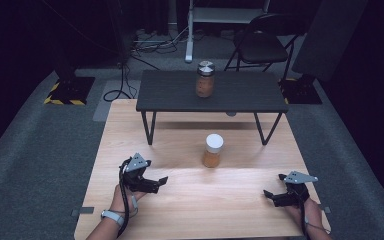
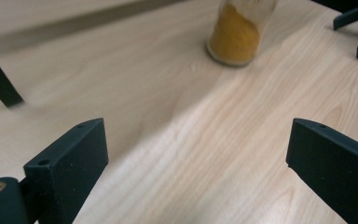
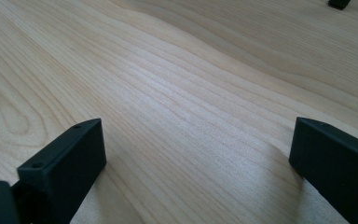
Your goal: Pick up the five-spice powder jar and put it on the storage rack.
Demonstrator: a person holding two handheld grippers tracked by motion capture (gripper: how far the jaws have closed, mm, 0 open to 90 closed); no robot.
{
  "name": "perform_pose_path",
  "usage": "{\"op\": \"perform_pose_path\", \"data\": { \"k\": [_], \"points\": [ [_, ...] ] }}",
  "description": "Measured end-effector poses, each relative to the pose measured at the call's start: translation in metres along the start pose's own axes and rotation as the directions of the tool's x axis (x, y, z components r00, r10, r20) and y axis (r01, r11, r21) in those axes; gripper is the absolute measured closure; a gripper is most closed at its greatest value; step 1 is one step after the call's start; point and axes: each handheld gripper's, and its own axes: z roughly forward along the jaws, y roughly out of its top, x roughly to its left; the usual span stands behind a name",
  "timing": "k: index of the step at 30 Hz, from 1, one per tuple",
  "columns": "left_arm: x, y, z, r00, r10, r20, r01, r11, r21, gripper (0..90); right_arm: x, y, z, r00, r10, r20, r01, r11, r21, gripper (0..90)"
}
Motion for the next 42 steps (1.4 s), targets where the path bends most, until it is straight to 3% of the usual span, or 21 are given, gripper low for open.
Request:
{"op": "perform_pose_path", "data": {
  "k": [3,17,23,26,42],
  "points": [
    [0.000,-0.008,0.003,0.9999,-0.014,0.004,0.014,0.9999,0.003,4.8,0.000,0.000,0.000,1.0000,0.000,0.000,0.000,1.000,0.000,3.1],
    [-0.005,-0.017,0.011,0.9989,0.039,-0.027,-0.037,0.9949,0.094,4.1,0.000,0.000,0.000,1.0000,-0.001,-0.001,0.001,1.000,0.001,3.1],
    [-0.012,-0.014,0.015,0.9935,0.107,-0.041,-0.100,0.9842,0.146,3.8,-0.001,0.000,0.000,1.0000,-0.001,-0.002,0.001,1.000,0.001,3.1],
    [-0.018,-0.012,0.020,0.9863,0.157,-0.050,-0.145,0.9708,0.191,3.6,-0.001,0.000,0.000,1.0000,-0.001,-0.002,0.001,1.000,0.001,3.1],
    [-0.016,-0.020,0.023,0.9855,0.166,-0.033,-0.159,0.9754,0.152,0.6,-0.001,0.000,0.000,1.0000,-0.001,-0.002,0.001,1.000,0.001,3.1]
  ]
}}
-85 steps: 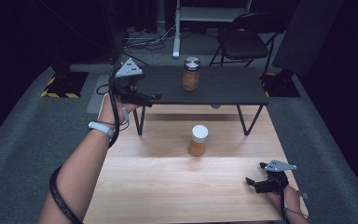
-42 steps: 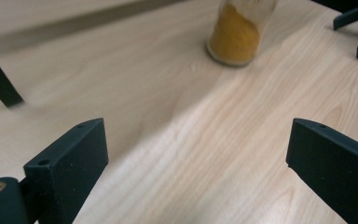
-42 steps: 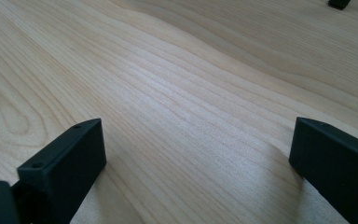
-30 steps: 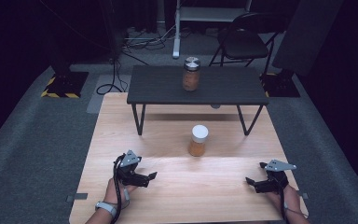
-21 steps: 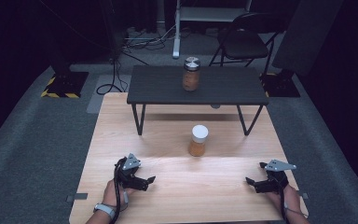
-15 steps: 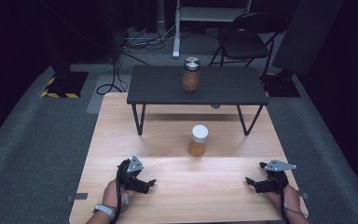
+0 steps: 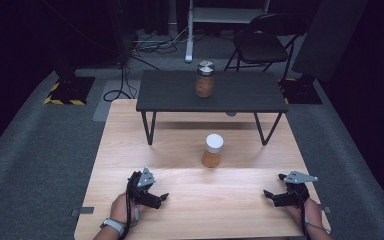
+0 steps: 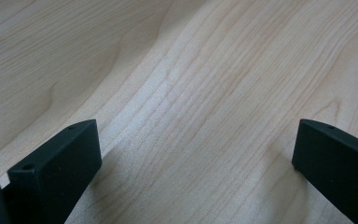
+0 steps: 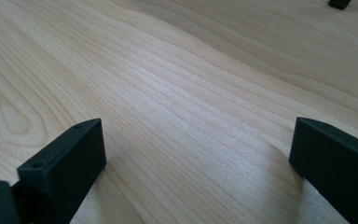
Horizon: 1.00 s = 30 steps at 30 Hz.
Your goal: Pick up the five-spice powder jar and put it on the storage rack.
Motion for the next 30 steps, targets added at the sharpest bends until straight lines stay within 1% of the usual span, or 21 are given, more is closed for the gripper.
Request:
{"op": "perform_pose_path", "data": {
  "k": [8,30],
  "points": [
    [-0.0009,-0.0016,0.0011,1.0000,-0.002,-0.003,0.002,1.0000,-0.010,0.4,-0.0001,0.0001,0.0000,1.0000,0.000,0.000,0.000,1.000,0.000,3.1],
    [-0.0025,-0.0022,0.0010,1.0000,-0.003,-0.009,0.003,0.9999,-0.012,0.6,-0.0005,0.0006,0.0003,1.0000,0.000,-0.001,0.000,1.000,0.001,3.1]
  ]
}}
